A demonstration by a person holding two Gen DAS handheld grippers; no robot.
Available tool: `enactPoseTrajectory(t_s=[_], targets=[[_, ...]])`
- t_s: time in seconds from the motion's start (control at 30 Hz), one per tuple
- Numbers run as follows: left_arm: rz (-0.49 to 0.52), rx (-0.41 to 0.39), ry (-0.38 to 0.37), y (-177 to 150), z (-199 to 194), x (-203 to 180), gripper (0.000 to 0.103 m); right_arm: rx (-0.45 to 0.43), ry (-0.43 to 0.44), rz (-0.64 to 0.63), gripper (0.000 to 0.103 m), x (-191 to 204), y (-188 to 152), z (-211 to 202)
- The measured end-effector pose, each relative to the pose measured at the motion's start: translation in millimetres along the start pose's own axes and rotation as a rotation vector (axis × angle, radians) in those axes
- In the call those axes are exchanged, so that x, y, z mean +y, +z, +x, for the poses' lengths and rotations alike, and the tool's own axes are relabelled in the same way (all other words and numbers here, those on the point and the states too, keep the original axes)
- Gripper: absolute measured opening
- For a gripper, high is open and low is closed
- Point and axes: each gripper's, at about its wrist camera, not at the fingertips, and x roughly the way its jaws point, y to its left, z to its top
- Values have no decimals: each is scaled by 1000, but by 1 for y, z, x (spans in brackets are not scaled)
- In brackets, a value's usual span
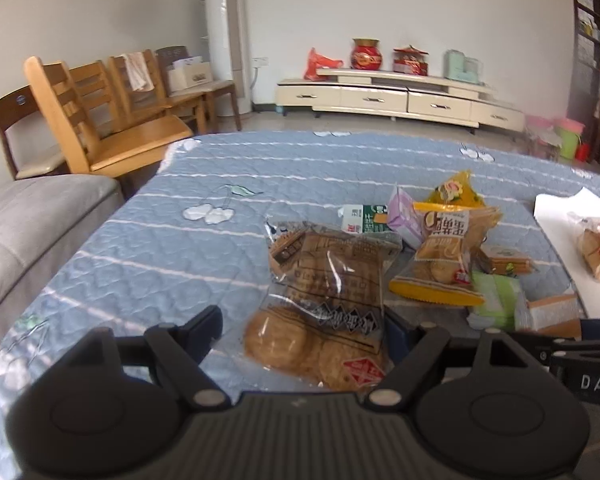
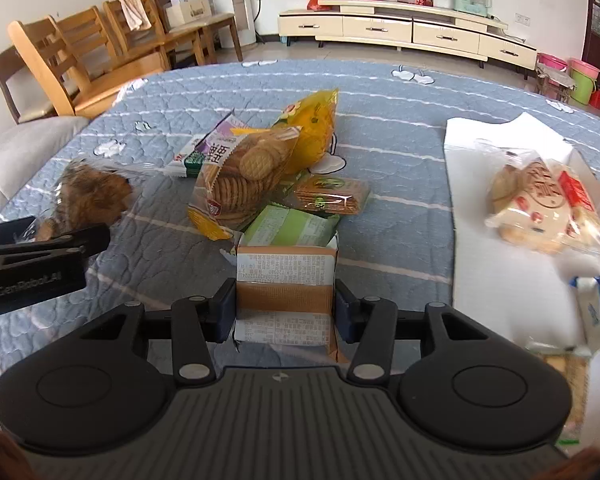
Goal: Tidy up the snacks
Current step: 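Grasp the round-cookie bag with the left tool while the right tool grasps the small cardboard box, then carry the cookie bag and cardboard box over the white box lid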
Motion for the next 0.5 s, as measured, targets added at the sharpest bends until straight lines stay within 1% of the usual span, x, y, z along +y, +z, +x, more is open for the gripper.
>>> enactPoseTrajectory(t_s=[0.17,0.3,0.5], targets=[[-49,-26,11,0,-30,4,82,-37,14,-1,60,-7,-5,-31],[-92,-40,4,-1,-51,6,82,-66,19,-4,60,-12,-8,-56],[-92,-71,-3,-2,-77,3,82,-100,18,18,60,-23,-14,-89]])
